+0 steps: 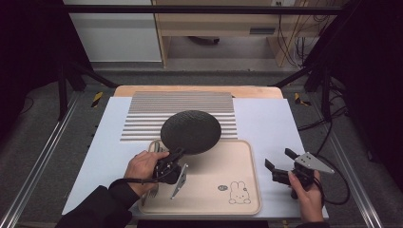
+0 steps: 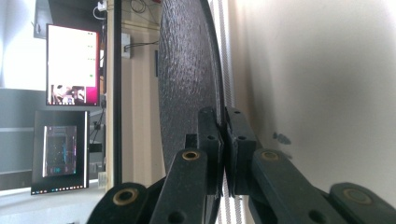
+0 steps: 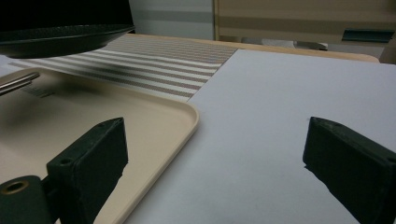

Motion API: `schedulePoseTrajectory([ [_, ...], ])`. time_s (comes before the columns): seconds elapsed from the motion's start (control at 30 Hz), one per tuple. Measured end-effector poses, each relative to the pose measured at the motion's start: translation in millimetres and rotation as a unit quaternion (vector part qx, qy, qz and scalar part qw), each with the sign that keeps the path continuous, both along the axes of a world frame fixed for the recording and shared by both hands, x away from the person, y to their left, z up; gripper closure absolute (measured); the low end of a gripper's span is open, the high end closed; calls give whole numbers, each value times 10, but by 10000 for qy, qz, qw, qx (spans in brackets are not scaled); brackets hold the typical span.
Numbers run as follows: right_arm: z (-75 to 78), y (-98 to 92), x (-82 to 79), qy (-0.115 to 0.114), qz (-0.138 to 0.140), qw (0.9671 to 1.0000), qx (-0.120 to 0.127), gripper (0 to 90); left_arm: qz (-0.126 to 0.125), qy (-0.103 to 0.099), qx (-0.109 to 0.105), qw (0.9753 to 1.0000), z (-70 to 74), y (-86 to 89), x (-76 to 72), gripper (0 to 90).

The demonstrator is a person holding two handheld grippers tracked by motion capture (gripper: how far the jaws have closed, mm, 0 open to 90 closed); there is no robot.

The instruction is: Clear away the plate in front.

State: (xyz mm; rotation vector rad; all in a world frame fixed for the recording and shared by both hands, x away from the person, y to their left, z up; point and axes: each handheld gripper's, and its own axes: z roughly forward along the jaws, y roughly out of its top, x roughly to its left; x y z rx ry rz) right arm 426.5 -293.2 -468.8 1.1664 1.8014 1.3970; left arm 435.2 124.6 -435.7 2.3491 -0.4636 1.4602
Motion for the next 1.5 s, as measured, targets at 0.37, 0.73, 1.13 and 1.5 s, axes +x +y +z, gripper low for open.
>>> schedulePoseTrajectory([
  [0.37, 1, 6, -3, 11, 9, 10000, 5, 68, -67, 46, -43, 10000, -31, 22, -137, 866],
  [0.73, 0, 10, -3, 16, 9, 10000, -10, 68, -127, 42, 9, 9999, -95, 58, -246, 864],
  [1.13, -2, 11, -2, 14, 12, 10000, -19, 68, -223, 59, 108, 9997, -165, 53, -348, 864],
  [1.5, -4, 15, 1, 16, 16, 10000, -32, 68, -441, -9, 160, 9989, -194, 71, -570, 860],
])
